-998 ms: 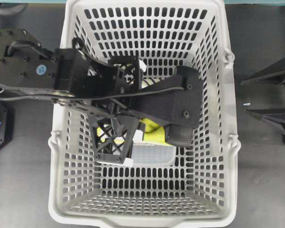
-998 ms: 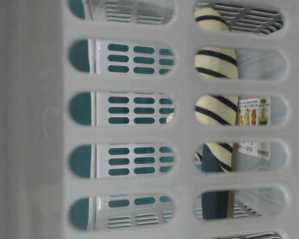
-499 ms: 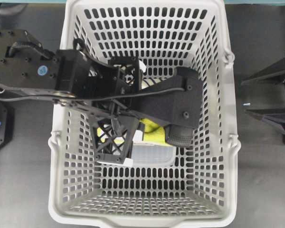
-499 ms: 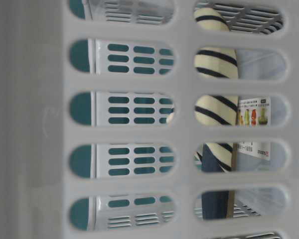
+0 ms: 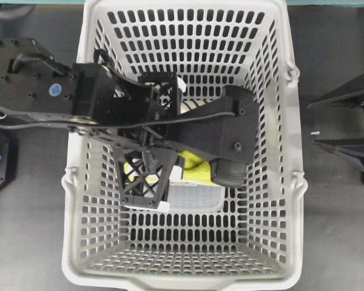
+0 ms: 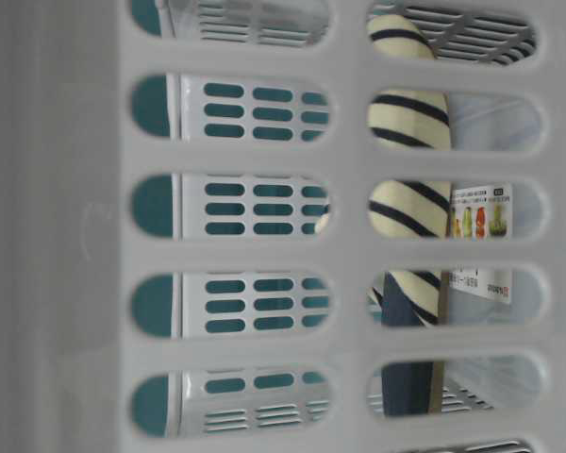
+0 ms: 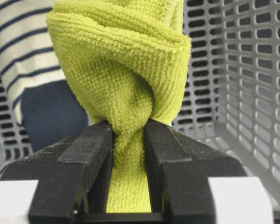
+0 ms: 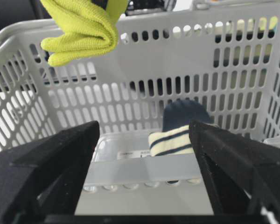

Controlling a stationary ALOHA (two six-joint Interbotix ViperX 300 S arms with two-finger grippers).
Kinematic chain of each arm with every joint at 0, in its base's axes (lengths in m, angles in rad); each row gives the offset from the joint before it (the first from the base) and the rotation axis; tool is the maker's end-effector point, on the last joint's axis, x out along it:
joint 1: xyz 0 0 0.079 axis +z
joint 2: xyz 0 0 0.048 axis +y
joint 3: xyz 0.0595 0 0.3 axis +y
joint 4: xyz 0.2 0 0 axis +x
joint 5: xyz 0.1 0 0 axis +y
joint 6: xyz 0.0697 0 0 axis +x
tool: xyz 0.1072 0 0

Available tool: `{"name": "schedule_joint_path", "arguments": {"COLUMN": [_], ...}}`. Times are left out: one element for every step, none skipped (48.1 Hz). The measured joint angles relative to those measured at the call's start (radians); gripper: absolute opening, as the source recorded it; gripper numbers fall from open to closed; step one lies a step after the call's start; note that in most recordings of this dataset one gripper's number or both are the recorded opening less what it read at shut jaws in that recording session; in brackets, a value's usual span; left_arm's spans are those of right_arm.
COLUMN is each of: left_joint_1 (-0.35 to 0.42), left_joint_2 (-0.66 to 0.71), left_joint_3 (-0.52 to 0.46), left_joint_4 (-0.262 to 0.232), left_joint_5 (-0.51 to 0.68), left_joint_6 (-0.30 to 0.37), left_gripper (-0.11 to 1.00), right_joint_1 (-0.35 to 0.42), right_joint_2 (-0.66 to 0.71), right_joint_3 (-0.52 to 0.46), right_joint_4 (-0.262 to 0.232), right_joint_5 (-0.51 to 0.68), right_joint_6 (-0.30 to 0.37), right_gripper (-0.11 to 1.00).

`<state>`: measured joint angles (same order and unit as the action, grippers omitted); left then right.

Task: Pick up the yellow cloth from the shopping basket with the left arm.
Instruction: 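Hold the yellow cloth raised above the basket with the left gripper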

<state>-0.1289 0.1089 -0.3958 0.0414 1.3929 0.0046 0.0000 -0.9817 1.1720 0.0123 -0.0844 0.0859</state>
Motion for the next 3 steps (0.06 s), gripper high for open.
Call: {"name": "schedule_joint_path", "arguments": {"left_joint_1": [0.0,0.0,0.0], "left_joint_2": [0.002,0.0,0.002], "left_joint_3": [0.0,0.002,0.002], "left_joint_4": [0.0,0.0,0.0], "left_joint_5": [0.0,0.0,0.0], "left_joint_6": [0.0,-0.002,0.0], "left_gripper": [0.19,0.19,0.19], "right_joint_1": [0.0,0.0,0.0], "right_joint_2": [0.0,0.0,0.0], "right_joint_3": [0.0,-0.002,-0.002], "right_joint_4": [0.0,0.0,0.0], "right_joint_5": [0.0,0.0,0.0], "right_joint_6": [0.0,0.0,0.0], "right_gripper": [0.74,0.74,0.74]}}
